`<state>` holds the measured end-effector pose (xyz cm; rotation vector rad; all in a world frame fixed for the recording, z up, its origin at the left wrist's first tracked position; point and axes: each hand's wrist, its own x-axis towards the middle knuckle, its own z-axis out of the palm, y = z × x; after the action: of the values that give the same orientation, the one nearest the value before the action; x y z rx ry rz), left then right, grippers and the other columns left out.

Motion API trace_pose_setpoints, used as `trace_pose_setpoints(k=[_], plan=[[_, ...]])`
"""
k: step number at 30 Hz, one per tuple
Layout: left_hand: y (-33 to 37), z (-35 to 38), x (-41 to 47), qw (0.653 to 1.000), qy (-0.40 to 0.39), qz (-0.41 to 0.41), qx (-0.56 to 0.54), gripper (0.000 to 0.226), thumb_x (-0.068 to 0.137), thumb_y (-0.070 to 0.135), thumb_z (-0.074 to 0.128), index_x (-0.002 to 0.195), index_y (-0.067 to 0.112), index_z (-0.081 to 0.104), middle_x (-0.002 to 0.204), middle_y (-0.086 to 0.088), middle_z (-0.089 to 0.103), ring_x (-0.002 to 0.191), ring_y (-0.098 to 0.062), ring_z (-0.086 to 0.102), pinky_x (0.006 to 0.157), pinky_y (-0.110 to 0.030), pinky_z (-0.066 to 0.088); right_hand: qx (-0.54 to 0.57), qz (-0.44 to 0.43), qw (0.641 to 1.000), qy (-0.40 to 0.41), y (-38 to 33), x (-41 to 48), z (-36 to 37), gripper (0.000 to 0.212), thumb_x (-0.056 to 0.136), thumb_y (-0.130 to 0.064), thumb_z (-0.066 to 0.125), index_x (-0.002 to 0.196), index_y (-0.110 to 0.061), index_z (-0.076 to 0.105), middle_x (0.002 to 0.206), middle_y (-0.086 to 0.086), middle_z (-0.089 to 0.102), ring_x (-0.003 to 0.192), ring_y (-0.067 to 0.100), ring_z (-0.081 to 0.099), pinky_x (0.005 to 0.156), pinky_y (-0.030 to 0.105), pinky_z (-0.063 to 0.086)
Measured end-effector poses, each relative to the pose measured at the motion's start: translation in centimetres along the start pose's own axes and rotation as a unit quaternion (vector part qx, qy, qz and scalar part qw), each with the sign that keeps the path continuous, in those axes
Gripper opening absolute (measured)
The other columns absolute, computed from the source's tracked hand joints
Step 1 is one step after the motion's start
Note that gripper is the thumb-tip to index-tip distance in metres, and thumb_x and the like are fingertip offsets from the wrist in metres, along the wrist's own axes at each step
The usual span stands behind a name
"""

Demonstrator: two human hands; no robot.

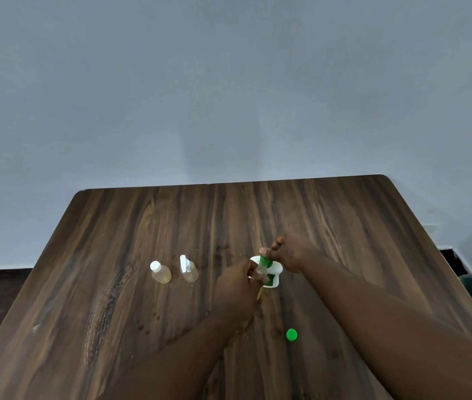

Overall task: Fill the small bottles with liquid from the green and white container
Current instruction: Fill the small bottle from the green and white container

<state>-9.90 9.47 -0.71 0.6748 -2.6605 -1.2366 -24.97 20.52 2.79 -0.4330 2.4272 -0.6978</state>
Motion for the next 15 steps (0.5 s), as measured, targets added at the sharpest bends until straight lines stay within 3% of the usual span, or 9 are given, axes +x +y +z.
trace_pose_setpoints(k=[2,6,9,13,15], plan=[[0.11,0.04,-0.35,1.000,-0.008,-0.002,-0.003,0.008,0.089,0.044,0.065,0.087,0.037,0.063,0.080,0.018,0.067,0.075,0.003,0.061,0.062,-0.022,0.045,0.009,0.003,1.000,0.004,0.27,-0.21,0.26,0.047,0.082,-0.053,0.072,0.061,-0.013,0.058,0.055,0.001,0.049,0.053,0.014,0.044,0.054,0.027,0.035],[0.55,-0.10,-0.43,1.000,0.000,0.006,-0.016,0.004,0.090,0.039,0.066,0.092,0.035,0.066,0.082,0.020,0.067,0.077,0.005,0.061,0.061,-0.014,0.040,-0.013,-0.001,1.000,0.006,-0.33,-0.27,-0.24,0.047,0.082,-0.056,0.070,0.079,-0.009,0.069,0.065,0.003,0.057,0.057,0.013,0.049,0.054,0.025,0.036],[0.53,-0.20,-0.10,1.000,-0.001,0.000,-0.014,0.004,0.087,0.038,0.068,0.089,0.036,0.065,0.081,0.021,0.067,0.077,0.006,0.061,0.062,-0.018,0.043,-0.022,0.013,1.000,0.007,-0.29,0.00,-0.21,0.049,0.080,-0.060,0.069,0.082,-0.010,0.072,0.066,0.001,0.059,0.058,0.012,0.051,0.055,0.025,0.038],[0.42,-0.01,-0.48,1.000,-0.006,-0.002,-0.007,0.007,0.091,0.043,0.064,0.085,0.040,0.060,0.080,0.020,0.066,0.075,0.005,0.061,0.061,-0.020,0.042,-0.010,0.022,1.000,0.002,-0.14,0.19,0.03,0.045,0.079,-0.057,0.073,0.066,-0.015,0.064,0.058,0.001,0.055,0.054,0.013,0.047,0.056,0.026,0.037],[0.39,0.03,-0.44,1.000,0.000,0.001,-0.014,0.006,0.089,0.041,0.065,0.085,0.037,0.062,0.081,0.021,0.067,0.076,0.005,0.061,0.062,-0.021,0.044,-0.016,0.016,1.000,-0.001,-0.49,0.18,-0.15,0.044,0.079,-0.057,0.072,0.073,-0.014,0.068,0.063,0.001,0.058,0.057,0.013,0.050,0.057,0.027,0.039]])
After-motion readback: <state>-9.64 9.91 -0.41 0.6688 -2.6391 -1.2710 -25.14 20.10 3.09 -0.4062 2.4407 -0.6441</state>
